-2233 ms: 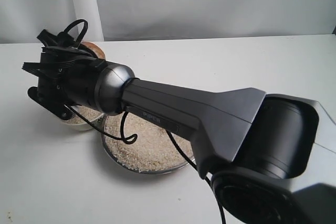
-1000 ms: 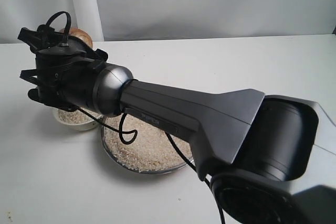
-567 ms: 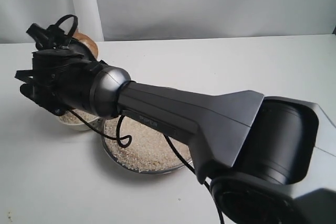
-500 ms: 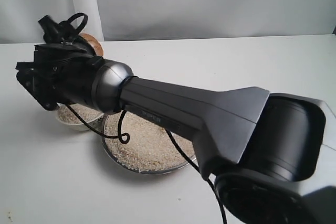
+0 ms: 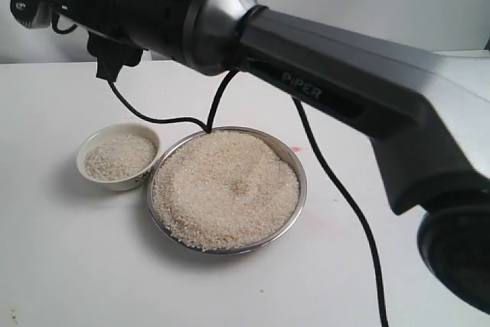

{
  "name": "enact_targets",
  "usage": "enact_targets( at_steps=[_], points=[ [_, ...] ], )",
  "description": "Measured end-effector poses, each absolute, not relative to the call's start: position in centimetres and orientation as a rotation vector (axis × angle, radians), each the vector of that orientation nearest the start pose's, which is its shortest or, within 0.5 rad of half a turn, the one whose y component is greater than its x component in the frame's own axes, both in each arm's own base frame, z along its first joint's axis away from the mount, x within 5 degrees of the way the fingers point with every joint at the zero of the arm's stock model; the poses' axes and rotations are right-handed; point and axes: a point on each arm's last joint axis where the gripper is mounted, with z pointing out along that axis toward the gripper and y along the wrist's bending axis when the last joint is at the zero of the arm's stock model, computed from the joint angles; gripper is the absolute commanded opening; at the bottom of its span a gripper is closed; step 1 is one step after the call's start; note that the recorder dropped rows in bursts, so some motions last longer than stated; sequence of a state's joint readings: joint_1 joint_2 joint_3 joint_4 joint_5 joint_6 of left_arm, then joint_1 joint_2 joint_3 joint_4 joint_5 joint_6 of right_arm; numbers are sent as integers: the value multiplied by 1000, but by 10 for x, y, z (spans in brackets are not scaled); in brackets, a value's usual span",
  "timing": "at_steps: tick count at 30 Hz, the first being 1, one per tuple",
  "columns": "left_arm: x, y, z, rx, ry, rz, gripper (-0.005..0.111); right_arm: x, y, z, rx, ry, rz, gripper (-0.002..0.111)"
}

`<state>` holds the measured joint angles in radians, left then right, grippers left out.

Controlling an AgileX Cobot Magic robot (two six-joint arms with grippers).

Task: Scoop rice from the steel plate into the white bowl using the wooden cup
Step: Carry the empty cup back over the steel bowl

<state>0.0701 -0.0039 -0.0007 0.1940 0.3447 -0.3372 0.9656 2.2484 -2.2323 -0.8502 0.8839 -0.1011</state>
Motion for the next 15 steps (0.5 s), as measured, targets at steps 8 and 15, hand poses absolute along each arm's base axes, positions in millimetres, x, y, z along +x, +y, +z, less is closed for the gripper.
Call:
enact_targets(
  at_steps=[8, 15],
  points=[
    [53, 10, 183, -249, 1800, 0, 0, 330, 385, 337, -1101, 1774, -372, 0],
    [53, 10, 183, -249, 1800, 0, 0, 319, 363, 321, -1112, 2064, -487, 0]
  ],
)
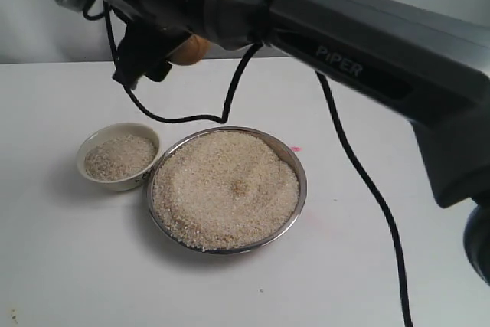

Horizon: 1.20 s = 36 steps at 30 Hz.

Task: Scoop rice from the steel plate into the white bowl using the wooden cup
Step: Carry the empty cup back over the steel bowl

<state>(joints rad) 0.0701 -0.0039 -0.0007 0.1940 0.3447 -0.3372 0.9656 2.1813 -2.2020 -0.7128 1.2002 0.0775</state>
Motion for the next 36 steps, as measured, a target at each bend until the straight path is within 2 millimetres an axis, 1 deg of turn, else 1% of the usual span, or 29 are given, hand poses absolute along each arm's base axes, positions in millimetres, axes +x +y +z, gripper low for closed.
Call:
enact_targets(
  at_steps=[4, 8, 14, 20, 28, 31, 36],
  points=[
    [53, 10, 183, -249, 1800, 0, 0, 314, 357, 304, -1216, 2096, -546, 0],
    [53, 10, 183, -249, 1800, 0, 0, 310, 351, 288, -1278, 2130, -592, 0],
    [53, 10, 183, -249, 1800, 0, 0, 309, 349, 280, -1297, 2159, -595, 0],
    [53, 10, 183, -249, 1800, 0, 0, 309, 349, 280, -1298, 2168, -582, 0],
    [53, 10, 183, -249, 1800, 0, 0, 307, 347, 286, -1288, 2165, -568, 0],
    [53, 10, 183, -249, 1800, 0, 0, 305, 345, 293, -1287, 2155, -560, 0],
    [53, 10, 183, -249, 1800, 0, 0, 300, 337, 316, -1291, 2113, -544, 0]
  ],
)
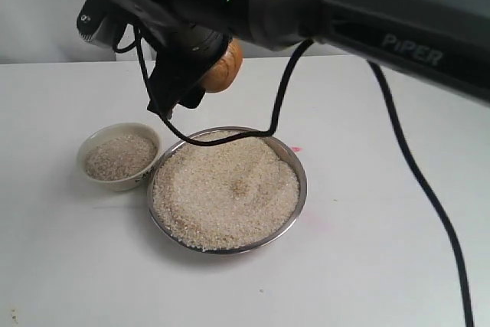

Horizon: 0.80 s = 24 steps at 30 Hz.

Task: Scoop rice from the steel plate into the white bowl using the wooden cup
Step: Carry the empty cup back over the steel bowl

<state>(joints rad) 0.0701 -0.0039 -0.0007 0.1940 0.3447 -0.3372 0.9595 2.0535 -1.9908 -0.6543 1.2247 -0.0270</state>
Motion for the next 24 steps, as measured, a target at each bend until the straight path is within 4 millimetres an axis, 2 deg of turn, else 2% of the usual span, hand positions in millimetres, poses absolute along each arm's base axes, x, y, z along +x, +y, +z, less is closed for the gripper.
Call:
enact_targets(
  at_steps=[2, 5, 8, 14, 20, 24],
  points=[
    [53, 10, 183, -249, 1800, 0, 0, 296, 331, 321, -1310, 2097, -557, 0],
    [53, 10, 183, -249, 1800, 0, 0, 290, 323, 317, -1390, 2085, -597, 0],
    [53, 10, 183, -249, 1800, 0, 0, 286, 313, 301, -1508, 2084, -665, 0],
    [53, 10, 183, -249, 1800, 0, 0, 282, 293, 255, -1843, 2024, -808, 0],
    [53, 10, 183, -249, 1800, 0, 0, 285, 281, 227, -2171, 1755, -936, 0],
    [53, 10, 183, -249, 1800, 0, 0, 288, 281, 215, -2253, 1639, -930, 0]
  ],
)
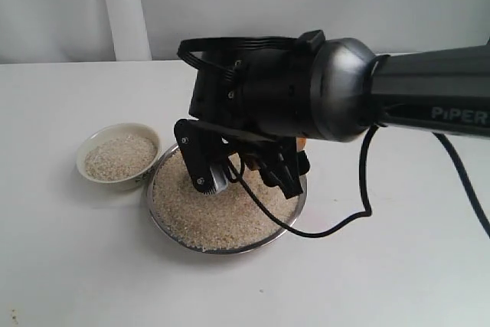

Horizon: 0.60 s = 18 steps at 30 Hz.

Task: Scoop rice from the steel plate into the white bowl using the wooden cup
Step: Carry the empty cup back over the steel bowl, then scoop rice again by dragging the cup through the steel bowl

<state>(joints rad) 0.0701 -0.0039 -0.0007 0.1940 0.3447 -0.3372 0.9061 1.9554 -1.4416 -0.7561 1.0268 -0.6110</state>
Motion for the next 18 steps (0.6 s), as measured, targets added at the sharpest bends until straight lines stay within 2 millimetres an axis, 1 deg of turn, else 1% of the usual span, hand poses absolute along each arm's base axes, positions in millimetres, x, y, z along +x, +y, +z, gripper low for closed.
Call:
enact_targets(
  at_steps=[5, 10, 13, 18],
  points=[
    [53, 10, 183, -249, 1800, 0, 0, 298, 283, 199, -2322, 1520, -990, 0],
    [53, 10, 183, -249, 1800, 0, 0, 309, 281, 176, -2388, 1498, -1027, 0],
    [53, 10, 183, -249, 1800, 0, 0, 312, 281, 171, -2401, 1468, -1033, 0],
    [53, 10, 183, -249, 1800, 0, 0, 314, 286, 171, -2388, 1396, -1018, 0]
  ],
)
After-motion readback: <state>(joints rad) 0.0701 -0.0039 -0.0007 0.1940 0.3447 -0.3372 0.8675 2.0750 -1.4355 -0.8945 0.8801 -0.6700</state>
